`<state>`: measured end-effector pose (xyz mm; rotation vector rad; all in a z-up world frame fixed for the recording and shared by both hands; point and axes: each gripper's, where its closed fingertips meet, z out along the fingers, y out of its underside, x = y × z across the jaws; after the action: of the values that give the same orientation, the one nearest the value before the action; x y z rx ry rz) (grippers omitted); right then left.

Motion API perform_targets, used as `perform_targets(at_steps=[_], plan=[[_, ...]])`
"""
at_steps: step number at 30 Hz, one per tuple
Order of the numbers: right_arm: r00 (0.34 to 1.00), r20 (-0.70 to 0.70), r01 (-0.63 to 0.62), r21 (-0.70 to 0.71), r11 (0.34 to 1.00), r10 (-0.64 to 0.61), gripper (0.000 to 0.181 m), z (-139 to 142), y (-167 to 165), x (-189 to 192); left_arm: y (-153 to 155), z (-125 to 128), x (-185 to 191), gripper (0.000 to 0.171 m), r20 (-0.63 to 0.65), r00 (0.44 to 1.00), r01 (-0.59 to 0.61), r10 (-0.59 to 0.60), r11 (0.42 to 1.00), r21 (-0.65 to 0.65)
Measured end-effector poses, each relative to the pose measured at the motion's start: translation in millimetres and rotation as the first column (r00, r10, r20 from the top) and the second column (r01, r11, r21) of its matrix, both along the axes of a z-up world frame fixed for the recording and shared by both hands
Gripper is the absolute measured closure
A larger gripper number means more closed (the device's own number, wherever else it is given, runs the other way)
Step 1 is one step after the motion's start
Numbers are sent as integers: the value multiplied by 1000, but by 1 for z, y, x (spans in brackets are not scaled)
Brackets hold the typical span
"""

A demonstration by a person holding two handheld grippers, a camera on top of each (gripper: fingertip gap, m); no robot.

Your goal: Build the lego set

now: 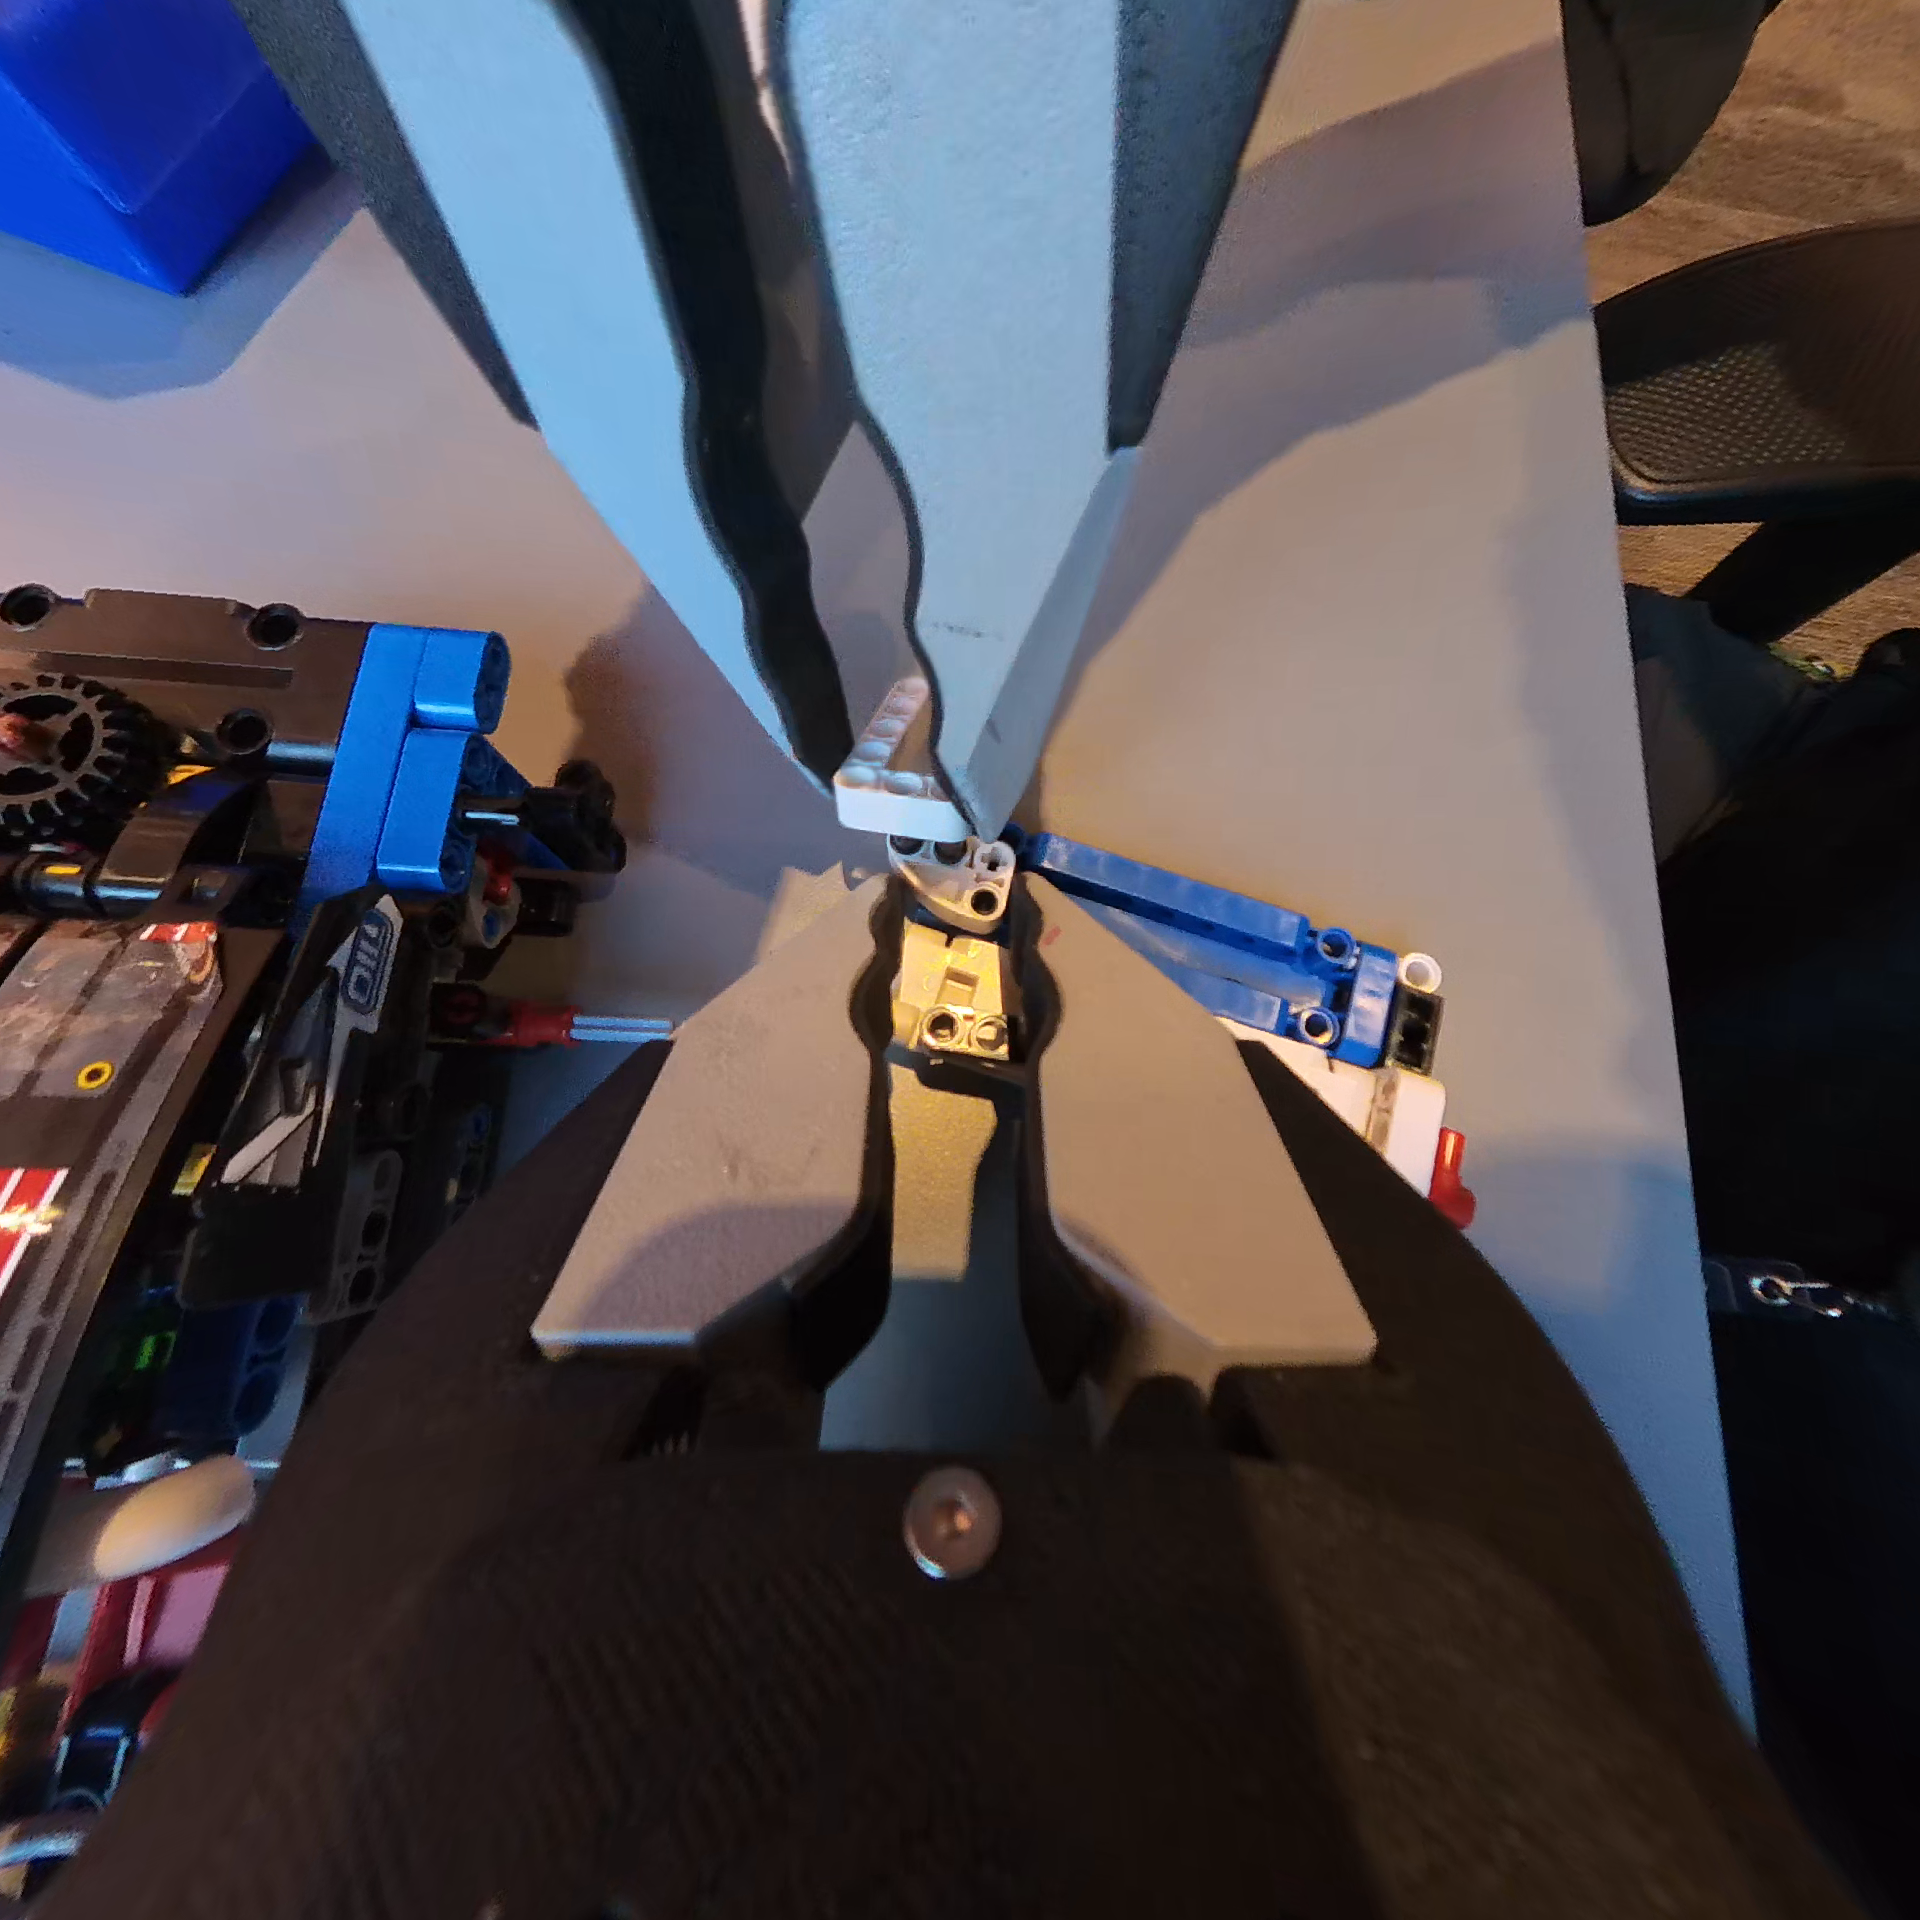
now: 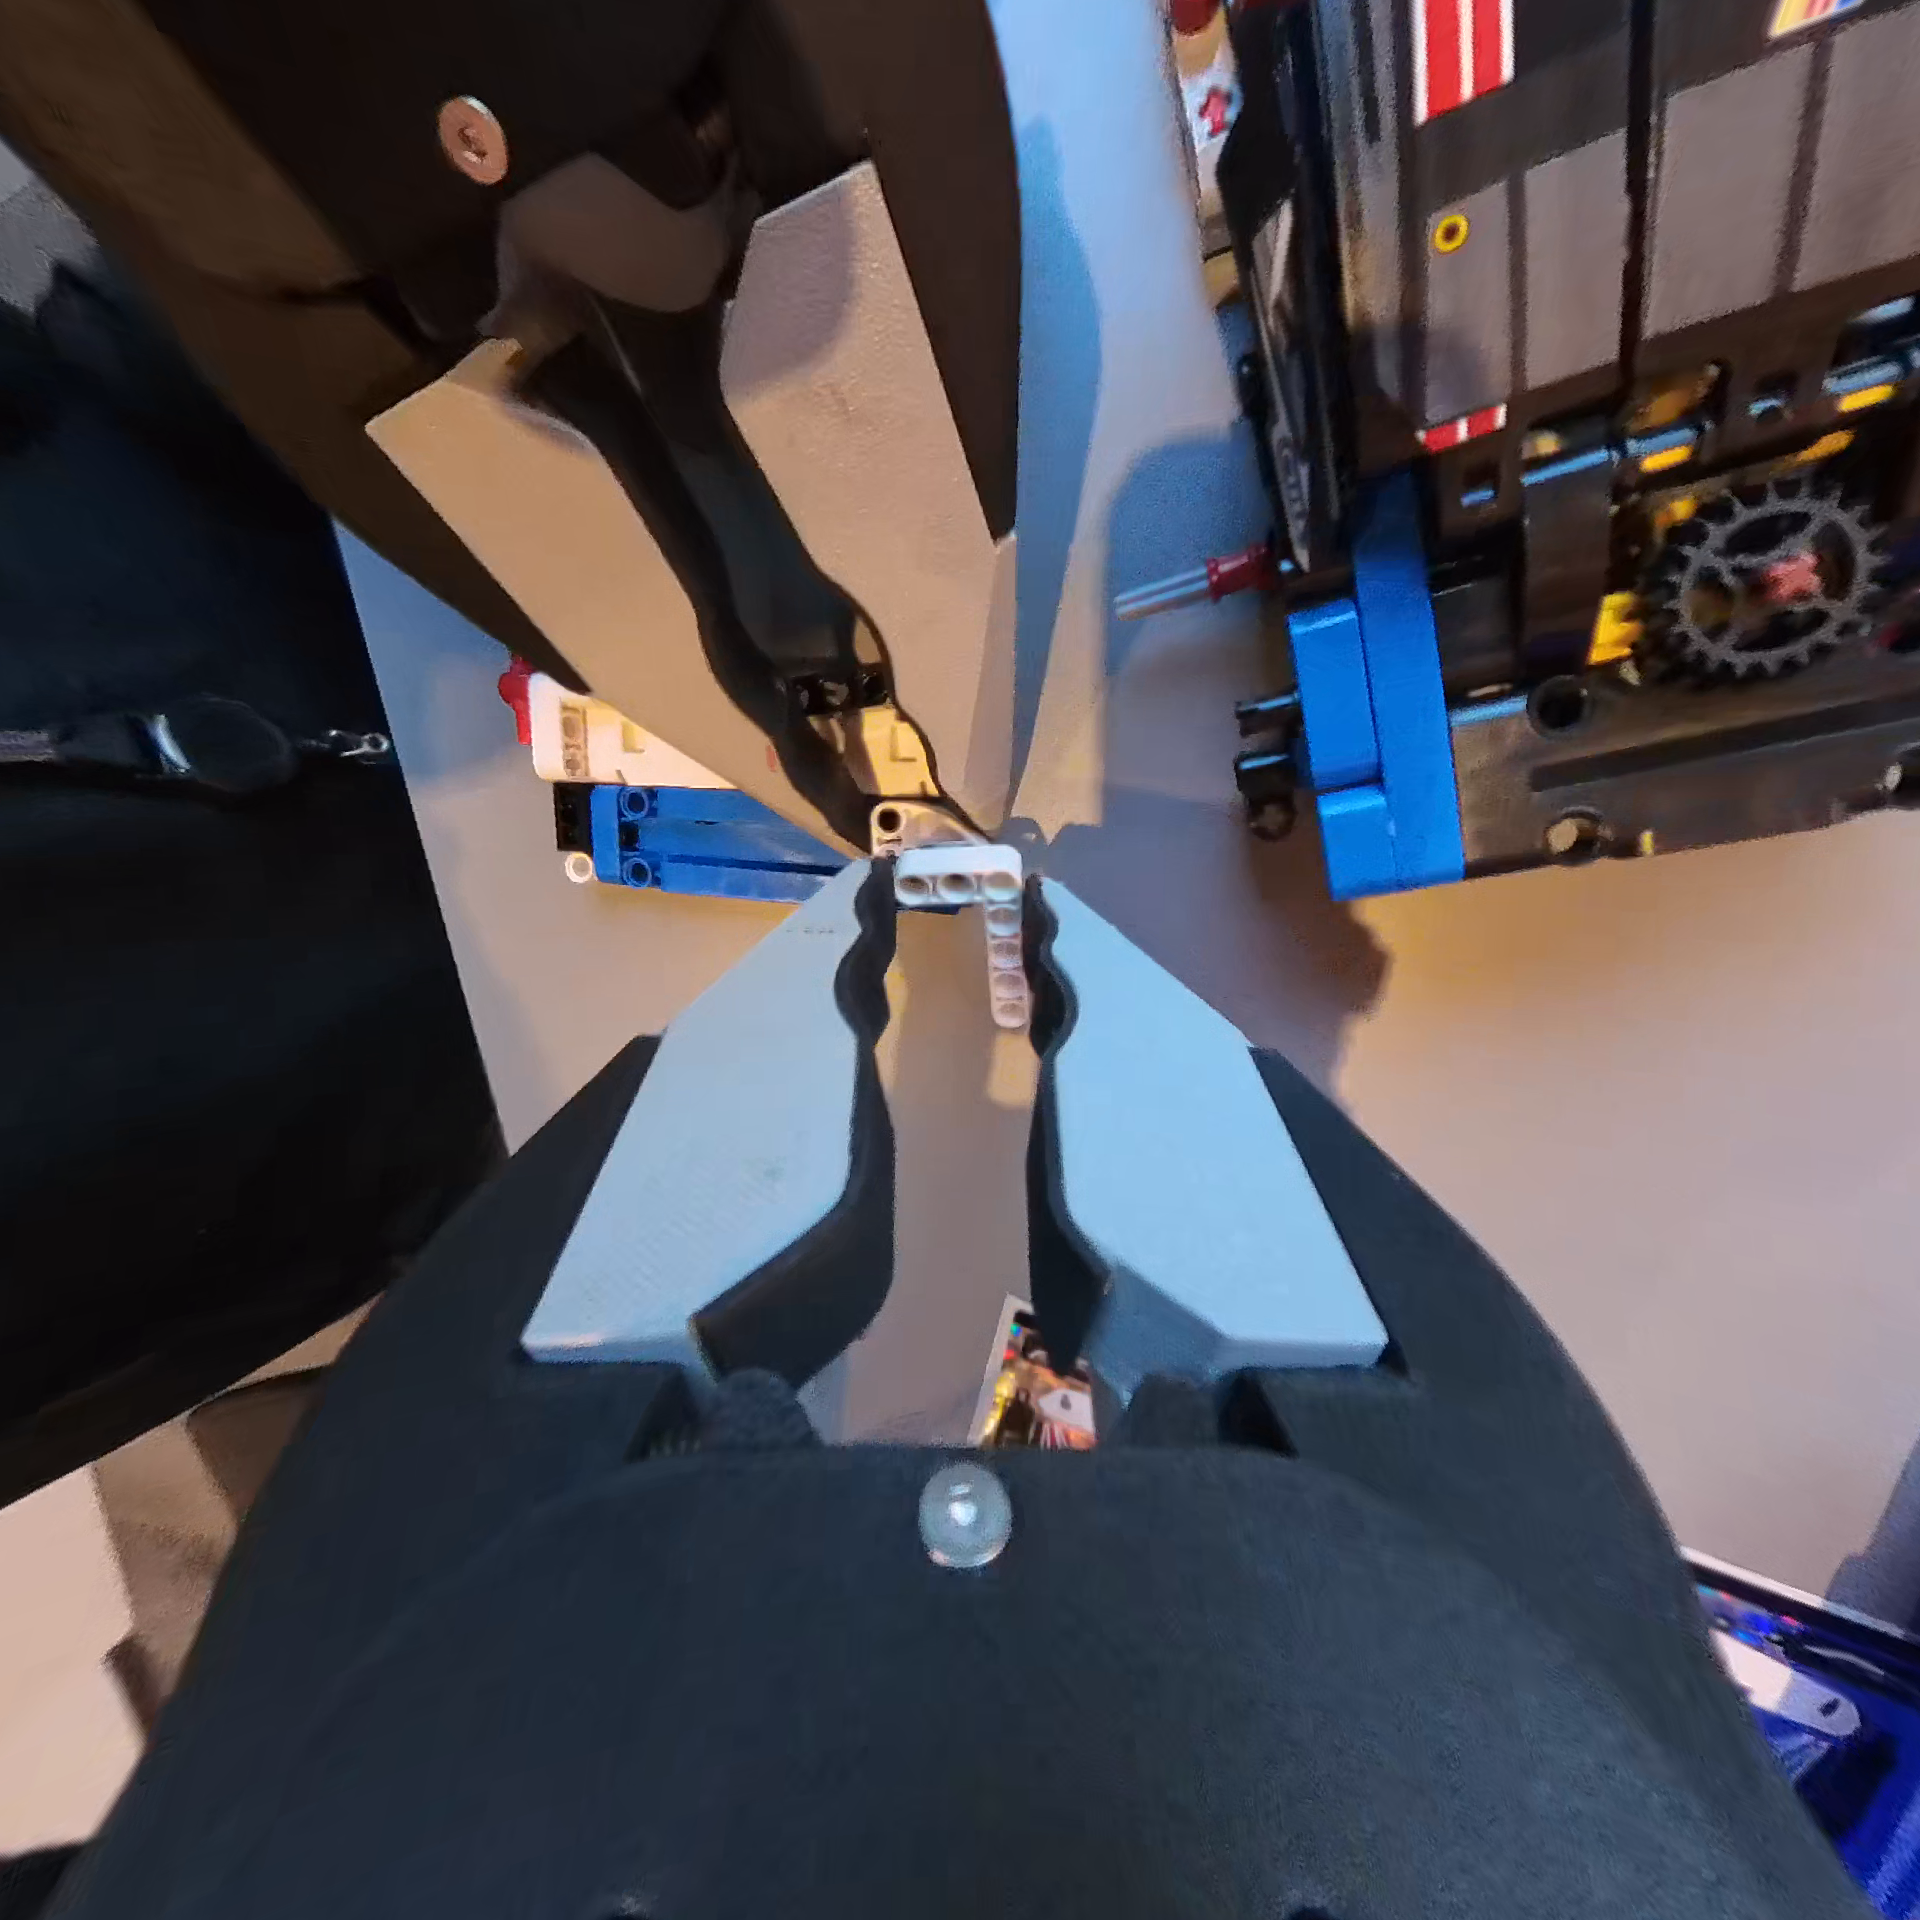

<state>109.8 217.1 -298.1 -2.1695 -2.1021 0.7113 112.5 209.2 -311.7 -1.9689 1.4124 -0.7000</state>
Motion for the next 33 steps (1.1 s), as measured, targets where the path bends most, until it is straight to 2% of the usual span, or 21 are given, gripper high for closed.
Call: perform_targets(at_steps=[5, 9, 14, 21, 24, 30, 33], plan=[[994, 93, -50, 4, 999, 49, 160, -1, 0, 0, 0, 0, 0, 154, -8, 1000, -2, 3, 1000, 19], [987, 133, -102, 63, 993, 93, 160, 0, 0, -1, 0, 0, -1, 155, -13, 1000, -4, 4, 999, 33], [977, 173, -136, 72, 988, 122, 160, -1, 0, -1, 0, 0, -1, 154, -18, 1000, -7, 7, 999, 43], [965, 259, -44, 3, 999, 42, 159, -1, -1, -1, 0, 0, -2, 154, -22, 1000, -16, 17, 999, 47], [964, 264, -41, 2, 999, 39, 159, -2, -1, -1, -1, 0, -2, 154, -22, 1000, -18, 19, 999, 46], [960, 230, -190, 111, 975, 161, 160, -2, -2, -4, -1, 0, -4, 154, -26, 999, -18, 19, 999, 52], [962, 193, -225, 145, 963, 196, 160, -2, -2, -4, -2, 0, -4, 155, -44, 999, -14, 18, 996, 93]])
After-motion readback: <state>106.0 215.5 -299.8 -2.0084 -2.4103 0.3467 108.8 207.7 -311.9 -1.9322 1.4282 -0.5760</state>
